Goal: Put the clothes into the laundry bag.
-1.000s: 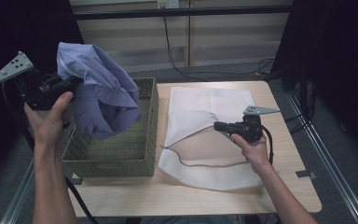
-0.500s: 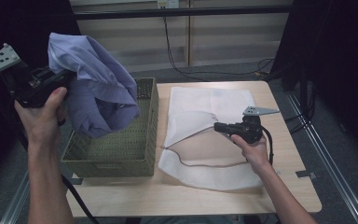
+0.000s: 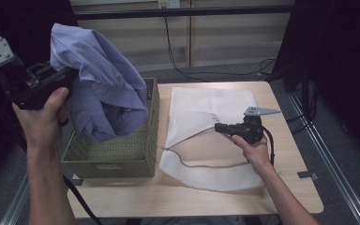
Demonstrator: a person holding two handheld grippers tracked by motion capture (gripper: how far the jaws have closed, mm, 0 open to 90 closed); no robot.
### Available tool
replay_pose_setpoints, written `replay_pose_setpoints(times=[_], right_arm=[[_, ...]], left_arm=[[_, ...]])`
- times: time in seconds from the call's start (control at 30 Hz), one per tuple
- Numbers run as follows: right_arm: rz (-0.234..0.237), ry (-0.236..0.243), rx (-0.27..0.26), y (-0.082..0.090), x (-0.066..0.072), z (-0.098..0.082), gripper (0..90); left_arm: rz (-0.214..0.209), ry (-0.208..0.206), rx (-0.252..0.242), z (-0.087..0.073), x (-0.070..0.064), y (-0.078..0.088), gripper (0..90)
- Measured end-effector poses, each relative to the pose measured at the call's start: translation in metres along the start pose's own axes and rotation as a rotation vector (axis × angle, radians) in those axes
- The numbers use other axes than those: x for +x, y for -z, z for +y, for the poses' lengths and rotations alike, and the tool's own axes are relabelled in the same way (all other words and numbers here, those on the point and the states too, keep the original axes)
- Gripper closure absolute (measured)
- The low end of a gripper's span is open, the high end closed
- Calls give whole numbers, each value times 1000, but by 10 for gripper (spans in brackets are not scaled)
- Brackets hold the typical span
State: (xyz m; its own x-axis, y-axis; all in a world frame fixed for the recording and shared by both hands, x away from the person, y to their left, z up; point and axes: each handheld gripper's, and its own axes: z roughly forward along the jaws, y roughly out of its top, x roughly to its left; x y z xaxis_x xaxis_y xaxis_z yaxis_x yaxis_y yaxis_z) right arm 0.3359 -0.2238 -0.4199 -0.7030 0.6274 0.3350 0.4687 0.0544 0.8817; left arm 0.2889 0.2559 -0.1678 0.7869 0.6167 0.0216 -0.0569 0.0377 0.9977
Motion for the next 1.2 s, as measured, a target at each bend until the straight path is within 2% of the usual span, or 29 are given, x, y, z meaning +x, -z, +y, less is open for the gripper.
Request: replay_pose_setpoints(times=[0.1, 0.2, 0.33, 0.6, 0.7, 0.73, 0.8, 0.97, 1.03, 1.2], right_arm=[[5, -1, 2, 0, 0, 0, 892], [8, -4, 4, -1, 0, 0, 892], [8, 0, 3, 0, 0, 0, 892], [10, -3, 2, 2, -1, 0, 892], [12, -3, 2, 1, 0, 0, 892], [13, 0, 3, 2, 0, 1, 892], [15, 0, 0, 1, 1, 1, 892], [17, 2, 1, 0, 1, 1, 892], [20, -4, 0, 1, 1, 1, 892], [23, 0, -1, 0, 1, 1, 892]], left_arm=[[-27, -6, 2, 1, -9, -9, 823], [-69, 9, -10, 0, -16, -19, 823], [-82, 8, -2, -1, -26, -31, 822], [-148, 1, 9, -10, -47, -49, 822], [-154, 1, -18, -13, -57, -48, 822], [-170, -3, -14, -14, -60, -48, 822], [-172, -15, 2, -15, -66, -51, 822], [-232, -9, 4, -20, -79, -55, 822], [-244, -19, 23, -23, -84, -60, 822], [-289, 11, 65, -39, -93, -79, 822]])
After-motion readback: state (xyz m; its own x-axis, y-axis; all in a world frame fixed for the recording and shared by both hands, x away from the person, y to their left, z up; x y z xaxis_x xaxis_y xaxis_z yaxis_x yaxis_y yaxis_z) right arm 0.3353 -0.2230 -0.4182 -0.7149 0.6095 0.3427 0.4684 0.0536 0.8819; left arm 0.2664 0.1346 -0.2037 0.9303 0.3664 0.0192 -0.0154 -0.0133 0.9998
